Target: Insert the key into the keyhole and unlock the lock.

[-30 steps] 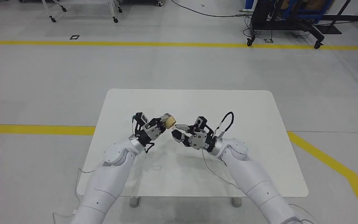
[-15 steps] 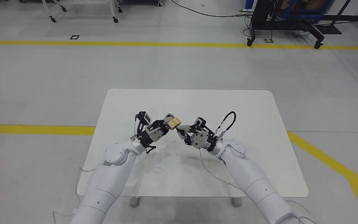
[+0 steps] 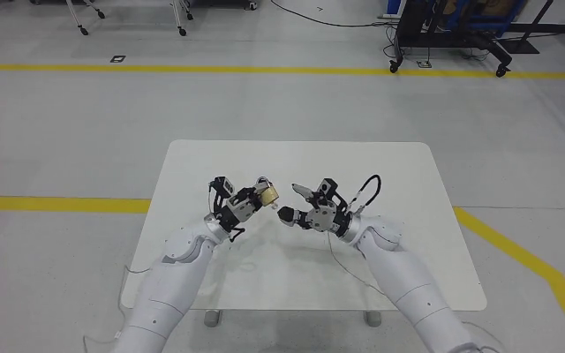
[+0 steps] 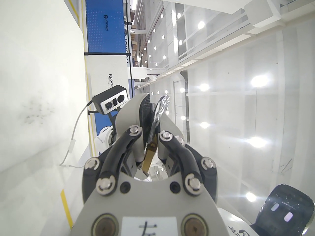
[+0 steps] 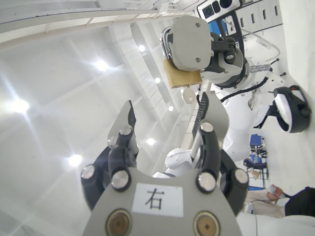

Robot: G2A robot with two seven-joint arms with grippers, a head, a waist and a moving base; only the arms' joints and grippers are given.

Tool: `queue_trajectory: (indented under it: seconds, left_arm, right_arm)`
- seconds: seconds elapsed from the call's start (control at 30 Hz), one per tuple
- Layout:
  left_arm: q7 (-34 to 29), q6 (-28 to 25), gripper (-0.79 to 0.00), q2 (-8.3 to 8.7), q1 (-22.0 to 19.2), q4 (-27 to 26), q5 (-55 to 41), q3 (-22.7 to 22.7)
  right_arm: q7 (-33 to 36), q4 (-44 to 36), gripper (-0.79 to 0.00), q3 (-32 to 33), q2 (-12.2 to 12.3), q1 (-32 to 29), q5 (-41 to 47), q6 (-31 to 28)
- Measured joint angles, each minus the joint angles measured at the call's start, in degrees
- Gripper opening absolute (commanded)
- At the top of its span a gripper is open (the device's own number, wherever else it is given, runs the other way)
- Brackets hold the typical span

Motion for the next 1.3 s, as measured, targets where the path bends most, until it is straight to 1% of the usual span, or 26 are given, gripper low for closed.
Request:
queue_trajectory:
  seconds: [0.13, 0.2, 0.27, 0.33, 0.37, 0.47, 0.57, 0.63, 0.67, 0.7, 0.77, 0.8, 0.87, 0.97, 1.0, 1.03, 1.07, 1.17, 1.23, 1.3]
  left_arm:
    - [3.2, 3.1, -0.785, 0.17, -0.7, -0.4, 7.3, 1.7]
    - [5.5, 6.0, -0.785, 0.17, -1.5, -1.3, 13.2, 3.7]
    - [7.3, 9.5, -0.785, -0.10, -2.2, -2.1, 17.1, 5.8]
    - [8.2, 12.4, -0.785, -0.45, -3.0, -2.1, 18.6, 7.5]
    - [8.7, 14.2, -0.785, -0.69, -3.9, -1.7, 20.1, 8.8]
    - [10.2, 18.3, -0.785, -1.46, -6.7, 0.0, 24.7, 12.6]
    - [11.7, 20.7, -0.785, -2.58, -9.6, 2.6, 28.4, 16.6]
    - [11.7, 21.0, -0.782, -3.43, -11.0, 4.6, 27.9, 18.5]
    - [11.7, 21.0, -0.588, -3.99, -11.9, 6.2, 26.9, 19.4]
    - [11.8, 20.9, -0.496, -4.39, -12.5, 7.4, 26.5, 20.1]
    - [12.4, 20.5, -0.462, -5.32, -13.9, 10.2, 25.8, 21.6]
    - [12.5, 20.4, -0.428, -5.68, -14.4, 11.2, 25.6, 22.2]
    - [12.7, 20.2, -0.329, -6.42, -15.5, 13.4, 25.3, 23.2]
    - [13.6, 19.4, -0.283, -7.05, -16.4, 15.5, 24.6, 23.5]
    - [14.0, 19.0, -0.249, -7.10, -16.4, 15.8, 24.1, 23.1]
    - [14.2, 18.5, -0.188, -7.10, -16.4, 16.0, 23.3, 22.6]
    - [14.5, 17.8, -0.135, -6.97, -16.2, 16.1, 22.5, 21.7]
    - [14.4, 16.2, -0.022, -6.15, -14.9, 14.9, 20.5, 18.7]
    - [14.0, 15.2, 0.000, -5.38, -13.6, 13.0, 20.0, 16.5]
    - [13.8, 13.9, 0.000, -4.27, -11.6, 9.3, 21.1, 14.0]
  right_arm:
    - [-4.5, -9.2, 0.000, 8.0, 2.6, -5.4, -7.8, 0.6]
    - [-7.8, -16.2, 0.000, 13.7, 4.1, -9.6, -12.7, 2.7]
    - [-10.7, -24.2, 0.000, 19.4, 5.3, -14.3, -17.4, 5.7]
    - [-11.6, -29.6, 0.000, 22.5, 5.7, -17.2, -19.6, 7.4]
    - [-11.6, -30.8, 0.000, 22.6, 5.7, -17.2, -19.5, 7.3]
    - [-11.4, -28.2, 0.000, 21.7, 5.6, -16.3, -19.1, 7.0]
    - [-11.4, -28.0, 0.000, 21.7, 5.6, -16.3, -19.1, 7.0]
    - [-11.4, -28.0, 0.000, 21.7, 5.6, -16.3, -19.1, 7.0]
    - [-11.4, -28.0, 0.000, 21.7, 5.6, -16.3, -19.1, 7.0]
    - [-11.4, -28.0, 0.000, 21.7, 5.6, -16.3, -19.1, 7.0]
    - [-11.4, -28.0, 0.000, 21.7, 5.6, -16.3, -19.1, 7.0]
    - [-11.4, -28.0, 0.000, 21.7, 5.6, -16.3, -19.1, 7.0]
    - [-11.4, -28.0, 0.000, 21.7, 5.6, -16.3, -19.1, 7.0]
    - [-11.4, -28.0, 0.000, 21.7, 5.6, -16.3, -19.1, 7.0]
    - [-11.4, -28.0, 0.000, 21.7, 5.6, -16.3, -19.1, 7.0]
    - [-11.4, -28.0, 0.000, 21.7, 5.6, -16.3, -19.1, 7.0]
    - [-11.4, -28.0, 0.000, 21.7, 5.6, -16.3, -19.1, 7.0]
    - [-11.4, -28.0, 0.000, 21.7, 5.6, -16.3, -19.1, 7.0]
    - [-11.4, -28.0, 0.000, 21.7, 5.6, -16.3, -19.1, 7.0]
    - [-11.4, -28.0, 0.000, 21.7, 5.6, -16.3, -19.1, 7.0]
